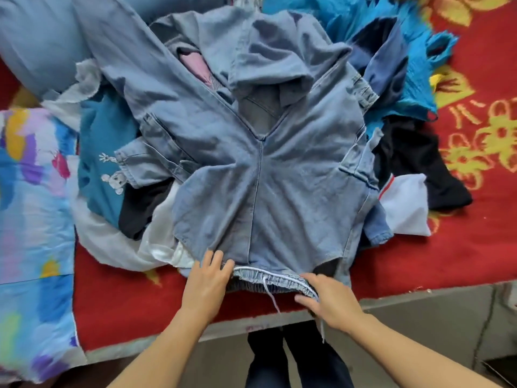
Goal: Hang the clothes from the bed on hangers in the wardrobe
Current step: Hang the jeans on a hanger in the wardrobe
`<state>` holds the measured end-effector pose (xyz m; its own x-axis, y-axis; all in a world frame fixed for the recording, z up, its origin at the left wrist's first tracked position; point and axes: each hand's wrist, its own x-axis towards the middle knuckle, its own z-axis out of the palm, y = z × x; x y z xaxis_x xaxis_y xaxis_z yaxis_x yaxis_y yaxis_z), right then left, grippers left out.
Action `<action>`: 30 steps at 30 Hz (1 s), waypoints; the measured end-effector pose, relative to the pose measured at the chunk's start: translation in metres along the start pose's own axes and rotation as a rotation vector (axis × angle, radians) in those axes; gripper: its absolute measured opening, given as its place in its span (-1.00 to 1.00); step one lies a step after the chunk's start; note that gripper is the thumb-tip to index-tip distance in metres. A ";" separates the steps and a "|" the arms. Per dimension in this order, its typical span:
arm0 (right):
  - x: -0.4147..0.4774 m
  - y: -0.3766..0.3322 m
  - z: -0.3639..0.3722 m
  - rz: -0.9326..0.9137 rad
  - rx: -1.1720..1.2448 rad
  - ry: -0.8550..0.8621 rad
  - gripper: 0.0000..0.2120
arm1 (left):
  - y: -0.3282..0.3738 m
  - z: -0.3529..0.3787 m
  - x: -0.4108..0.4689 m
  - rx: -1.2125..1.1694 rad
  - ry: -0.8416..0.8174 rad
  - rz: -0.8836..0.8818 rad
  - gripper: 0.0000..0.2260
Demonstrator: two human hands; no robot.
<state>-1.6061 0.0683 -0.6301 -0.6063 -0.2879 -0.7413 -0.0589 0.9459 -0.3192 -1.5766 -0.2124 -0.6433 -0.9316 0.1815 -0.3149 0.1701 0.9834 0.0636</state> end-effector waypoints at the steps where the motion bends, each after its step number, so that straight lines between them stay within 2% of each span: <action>1: -0.012 -0.005 -0.009 -0.005 0.017 -0.034 -0.34 | -0.009 -0.012 -0.013 0.011 0.003 0.016 -0.52; 3: -0.034 -0.019 -0.034 -0.021 0.097 -0.053 -0.47 | -0.027 -0.045 -0.037 0.031 0.027 0.016 -0.43; 5: -0.053 -0.034 -0.069 -0.032 0.104 -0.044 -0.68 | -0.048 -0.084 -0.052 0.004 0.075 -0.055 -0.41; 7: -0.071 -0.051 -0.113 -0.044 -0.033 0.012 -0.64 | -0.067 -0.127 -0.058 -0.084 0.149 -0.233 -0.40; 10: -0.101 -0.084 -0.189 -0.068 -0.239 0.225 -0.66 | -0.081 -0.204 -0.054 -0.399 0.334 -0.553 -0.49; 12: -0.125 -0.105 -0.243 -0.044 -0.282 0.391 -0.70 | -0.082 -0.260 -0.046 -0.710 0.442 -0.670 -0.59; 14: -0.151 -0.119 -0.298 -0.022 -0.209 0.515 -0.72 | -0.083 -0.311 -0.042 -0.879 0.480 -0.616 -0.65; 17: -0.186 -0.134 -0.370 -0.025 0.043 0.614 -0.70 | -0.085 -0.384 -0.044 -0.772 0.416 -0.409 -0.69; 20: -0.226 -0.152 -0.424 -0.116 0.396 0.746 -0.69 | -0.090 -0.460 -0.046 -0.769 0.481 -0.324 -0.77; 25: -0.312 -0.194 -0.493 -0.374 0.676 1.033 -0.68 | -0.072 -0.579 -0.067 -0.908 0.809 -0.245 -0.81; 30: -0.393 -0.229 -0.550 -0.520 0.675 1.322 -0.64 | -0.047 -0.680 -0.116 -0.718 1.084 -0.062 -0.87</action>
<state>-1.7900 0.0471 0.0592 -0.8919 0.1237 0.4350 -0.3416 0.4459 -0.8273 -1.6954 -0.2836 0.0340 -0.7726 -0.2926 0.5635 0.2230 0.7058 0.6724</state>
